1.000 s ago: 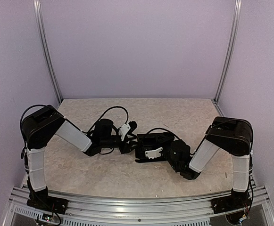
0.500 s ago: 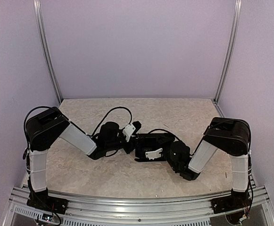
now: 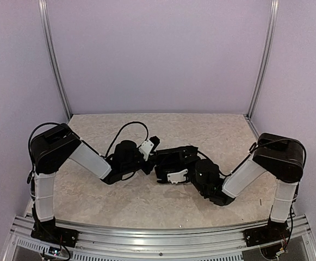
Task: Fold the paper box
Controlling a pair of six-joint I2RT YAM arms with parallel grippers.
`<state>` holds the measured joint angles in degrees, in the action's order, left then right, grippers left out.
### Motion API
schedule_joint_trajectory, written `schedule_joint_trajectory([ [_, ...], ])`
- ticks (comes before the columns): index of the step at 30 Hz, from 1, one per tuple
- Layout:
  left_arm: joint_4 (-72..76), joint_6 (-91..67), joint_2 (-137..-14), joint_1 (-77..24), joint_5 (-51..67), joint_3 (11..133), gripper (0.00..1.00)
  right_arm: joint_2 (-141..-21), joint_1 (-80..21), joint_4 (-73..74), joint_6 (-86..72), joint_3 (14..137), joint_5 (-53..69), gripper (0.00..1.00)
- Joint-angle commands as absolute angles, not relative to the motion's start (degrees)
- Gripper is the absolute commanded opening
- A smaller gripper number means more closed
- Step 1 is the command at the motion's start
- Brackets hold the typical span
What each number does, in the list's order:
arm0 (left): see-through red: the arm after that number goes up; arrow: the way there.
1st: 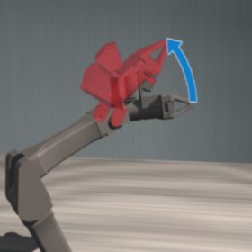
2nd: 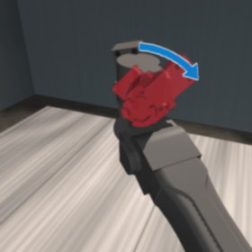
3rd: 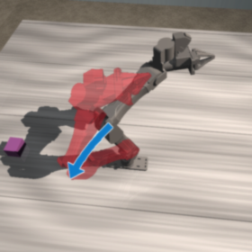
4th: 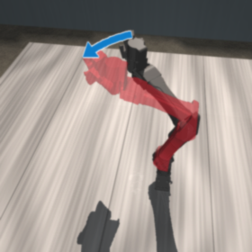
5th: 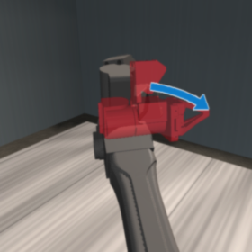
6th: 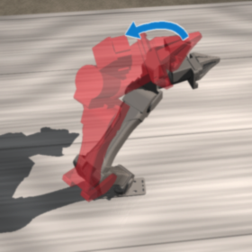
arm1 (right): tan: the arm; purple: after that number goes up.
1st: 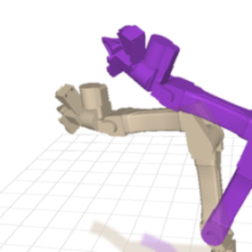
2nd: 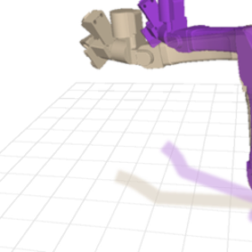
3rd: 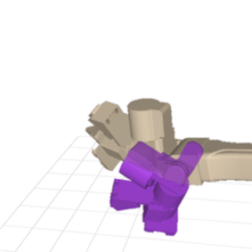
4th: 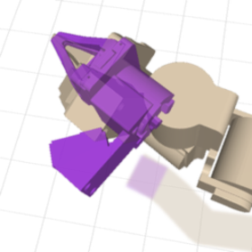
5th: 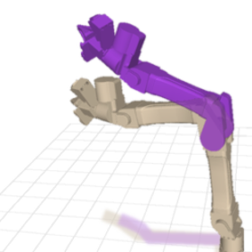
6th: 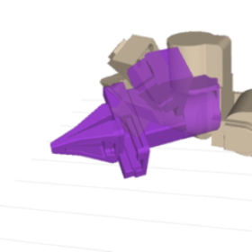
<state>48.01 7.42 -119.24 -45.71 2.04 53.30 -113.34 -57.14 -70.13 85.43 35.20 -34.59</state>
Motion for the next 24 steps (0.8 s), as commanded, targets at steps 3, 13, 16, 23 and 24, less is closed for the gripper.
schedule_joint_trajectory([
  [3, 48.1, 5.7, -120.3, -44.3, 1.2, 54.3, 0.24, -97.1, -57.4, -28.5, 61.2, 43.8, -32.2, 0.44],
  [13, 47.6, 6.7, -120.1, -43.2, 6.2, 54.8, 0.22, -101.0, -40.7, 21.8, 34.5, 78.4, 6.2, 0.44],
  [16, 47.4, 7.5, -120.0, -43.2, 8.5, 55.0, 0.22, -107.9, -36.6, 31.1, 35.3, 87.5, 16.6, 0.44],
  [23, 43.2, 9.5, -120.3, -43.1, 15.0, 57.0, 0.22, -121.9, -31.4, 49.1, 36.2, 103.4, 36.9, 0.44],
  [24, 42.5, 9.9, -120.4, -43.1, 15.6, 57.1, 0.22, -123.0, -31.3, 50.8, 36.5, 104.1, 38.0, 0.44],
])
